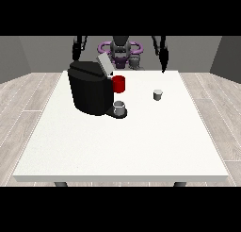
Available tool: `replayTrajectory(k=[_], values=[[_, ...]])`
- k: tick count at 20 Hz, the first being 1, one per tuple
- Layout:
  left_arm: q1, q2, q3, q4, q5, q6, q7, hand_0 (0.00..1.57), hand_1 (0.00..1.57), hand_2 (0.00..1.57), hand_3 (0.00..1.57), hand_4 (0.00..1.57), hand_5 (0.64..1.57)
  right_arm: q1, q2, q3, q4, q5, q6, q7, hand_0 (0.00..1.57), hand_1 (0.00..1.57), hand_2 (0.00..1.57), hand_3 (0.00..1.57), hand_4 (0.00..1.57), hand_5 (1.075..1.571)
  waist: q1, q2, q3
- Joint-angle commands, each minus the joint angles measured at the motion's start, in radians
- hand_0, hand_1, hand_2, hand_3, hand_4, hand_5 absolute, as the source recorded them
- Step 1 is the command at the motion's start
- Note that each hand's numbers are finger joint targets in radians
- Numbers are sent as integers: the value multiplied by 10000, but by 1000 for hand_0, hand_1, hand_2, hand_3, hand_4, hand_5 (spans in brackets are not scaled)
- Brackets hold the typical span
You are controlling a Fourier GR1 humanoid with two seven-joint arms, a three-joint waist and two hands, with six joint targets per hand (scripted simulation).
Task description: Insert the coffee pod into the coffee machine and close the lid
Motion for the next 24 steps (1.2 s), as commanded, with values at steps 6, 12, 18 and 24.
replayTrajectory(k=[6, 12, 18, 24], values=[[-283, 197, 559, 156, 1004, -1040, -1458, 0, 0, 0, 0, 282, 1571, 281, 109, 95, -240, -270, 260, 200, 0, 0, 0, 0, 128, 1571, -191, -565, 603], [-618, 611, 219, 303, -289, -774, -1790, 0, 0, 0, 0, 320, 1571, -153, 587, -926, 312, -438, -954, -1476, 0, 0, 0, 0, 145, 1571, -254, -207, 609], [-2125, 2365, 1754, 2135, -351, -1087, -1641, 0, 0, 0, 0, 0, 1571, -162, 761, -283, -570, -437, -712, -1246, 0, 0, 0, 0, 177, 1571, -1344, 521, 603], [-3718, 2857, 1934, 3580, -68, -1720, -653, 0, 0, 0, 0, 0, 1571, -1026, 889, -5, -248, -380, -1188, -1439, 0, 0, 0, 0, 192, 1571, -1408, 1261, 606]])
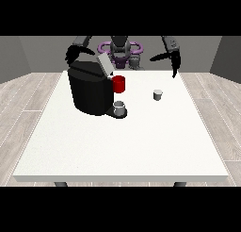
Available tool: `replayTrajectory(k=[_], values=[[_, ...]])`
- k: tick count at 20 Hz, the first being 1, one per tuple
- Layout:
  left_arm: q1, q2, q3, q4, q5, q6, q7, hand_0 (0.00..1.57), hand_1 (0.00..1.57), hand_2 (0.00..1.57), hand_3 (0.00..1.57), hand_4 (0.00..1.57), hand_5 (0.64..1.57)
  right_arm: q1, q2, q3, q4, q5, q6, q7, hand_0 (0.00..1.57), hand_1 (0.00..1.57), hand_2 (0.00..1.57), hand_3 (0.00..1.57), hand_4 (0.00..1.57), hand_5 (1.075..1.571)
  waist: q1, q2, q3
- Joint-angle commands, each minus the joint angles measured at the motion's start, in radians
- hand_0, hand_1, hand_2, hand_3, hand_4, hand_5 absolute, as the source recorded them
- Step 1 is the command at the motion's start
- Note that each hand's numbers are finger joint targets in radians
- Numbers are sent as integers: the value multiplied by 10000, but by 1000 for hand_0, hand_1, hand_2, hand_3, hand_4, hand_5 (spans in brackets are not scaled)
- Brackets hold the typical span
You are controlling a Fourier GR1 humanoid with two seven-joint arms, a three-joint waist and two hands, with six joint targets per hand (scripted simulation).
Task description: Insert the coffee pod into the coffee machine and close the lid
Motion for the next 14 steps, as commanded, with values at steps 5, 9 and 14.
replayTrajectory(k=[5, 9, 14], values=[[-1473, 506, 163, 2338, -605, 14, 256, 0, 0, 0, 0, 0, 1571, -617, 96, 436, -184, -44, -318, 664, 0, 0, 0, 0, 281, 1571, -334, 554, 1], [-1936, 908, 371, 3659, -833, -146, -247, 0, 0, 0, 0, 0, 1571, -632, 95, 647, -423, 231, -425, 885, 0, 0, 0, 0, 337, 1571, -440, 724, -1], [-2372, 1130, 136, 4282, -1321, -204, -456, 0, 0, 0, 0, 0, 1571, -679, -12, 429, 387, 330, -523, 338, 0, 0, 0, 0, 372, 1571, -345, 1063, 1]])
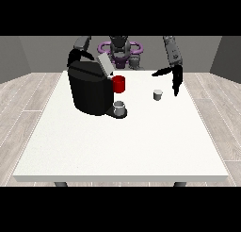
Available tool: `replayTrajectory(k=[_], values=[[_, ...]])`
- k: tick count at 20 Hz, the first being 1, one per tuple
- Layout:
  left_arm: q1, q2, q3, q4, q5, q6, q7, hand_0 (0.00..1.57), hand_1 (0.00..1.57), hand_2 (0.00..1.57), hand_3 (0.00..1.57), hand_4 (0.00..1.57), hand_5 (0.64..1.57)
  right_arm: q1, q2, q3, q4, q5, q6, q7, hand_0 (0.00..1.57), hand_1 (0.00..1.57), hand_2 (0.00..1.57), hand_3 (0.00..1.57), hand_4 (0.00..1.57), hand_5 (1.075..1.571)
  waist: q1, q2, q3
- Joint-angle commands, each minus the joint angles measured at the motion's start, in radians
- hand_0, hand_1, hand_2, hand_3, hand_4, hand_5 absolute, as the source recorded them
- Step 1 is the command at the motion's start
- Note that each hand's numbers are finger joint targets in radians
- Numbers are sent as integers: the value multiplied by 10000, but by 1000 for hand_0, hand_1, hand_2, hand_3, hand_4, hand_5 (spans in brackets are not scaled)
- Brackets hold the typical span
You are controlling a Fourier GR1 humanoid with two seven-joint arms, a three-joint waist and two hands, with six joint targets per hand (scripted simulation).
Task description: Insert the coffee pod into the coffee machine and close the lid
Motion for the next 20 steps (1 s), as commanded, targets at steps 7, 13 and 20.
replayTrajectory(k=[7, 13, 20], values=[[-583, -289, -905, 1326, -1513, 603, -180, 0, 0, 459, 0, 0, 1571, -131, 58, 314, 587, 448, -458, 504, 0, 0, 0, 0, 422, 1571, 87, -295, 2], [-1205, -200, -946, 2117, -1963, 736, -7, 807, 807, 847, 501, 0, 1571, -800, 56, 125, 1242, 421, -1027, 319, 0, 0, 0, 0, 392, 1571, 301, 24, 3], [-1021, 210, -1413, 2863, -3099, 1282, -851, 568, 568, 698, 414, 0, 1571, -674, 17, 131, 713, 278, -443, 915, 0, 0, 0, 0, 453, 1571, -101, 81, -1]])
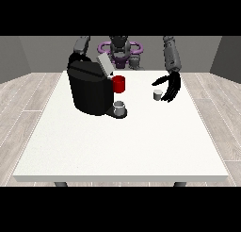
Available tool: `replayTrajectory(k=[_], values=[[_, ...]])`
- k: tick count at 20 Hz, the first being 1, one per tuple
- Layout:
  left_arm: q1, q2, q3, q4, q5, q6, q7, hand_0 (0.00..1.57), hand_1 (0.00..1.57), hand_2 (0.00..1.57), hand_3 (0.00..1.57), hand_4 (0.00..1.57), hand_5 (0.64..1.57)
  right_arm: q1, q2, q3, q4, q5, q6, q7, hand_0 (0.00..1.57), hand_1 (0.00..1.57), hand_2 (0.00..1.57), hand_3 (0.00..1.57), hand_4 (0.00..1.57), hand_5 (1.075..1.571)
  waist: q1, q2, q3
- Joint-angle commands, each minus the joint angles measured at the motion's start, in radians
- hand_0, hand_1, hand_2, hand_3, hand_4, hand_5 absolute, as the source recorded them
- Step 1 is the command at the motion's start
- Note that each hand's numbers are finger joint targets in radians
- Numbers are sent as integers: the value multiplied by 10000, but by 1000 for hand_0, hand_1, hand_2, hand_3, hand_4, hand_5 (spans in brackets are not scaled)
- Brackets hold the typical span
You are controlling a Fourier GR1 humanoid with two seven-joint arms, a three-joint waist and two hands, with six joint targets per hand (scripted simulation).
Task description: Insert the coffee pod into the coffee machine and close the lid
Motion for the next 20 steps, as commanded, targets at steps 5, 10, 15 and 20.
replayTrajectory(k=[5, 10, 15, 20], values=[[-217, -233, -381, 638, -1087, 1206, -530, 673, 673, 809, 551, 0, 1571, 134, 193, 475, -18, 237, -490, -15, 0, 0, 0, 0, 527, 1571, -47, -58, -1], [-781, -189, 55, 1038, -1138, 2030, -815, 775, 775, 917, 692, 351, 1571, -466, -231, -250, -30, -311, 172, 127, 0, 0, 0, 0, 513, 1571, -265, 532, -2], [-844, -217, -295, 1185, -1842, 2735, -981, 971, 971, 1086, 863, 323, 1571, -554, 0, -210, 67, -350, 25, -185, 0, 0, 0, 0, 510, 1571, -152, 493, -1], [-1112, 259, -349, 1802, -2176, 2238, -861, 1028, 1028, 1112, 890, 287, 1571, -317, 146, -16, -165, -199, -175, -70, 0, 0, 0, 0, 429, 1571, -434, 560, -2]])
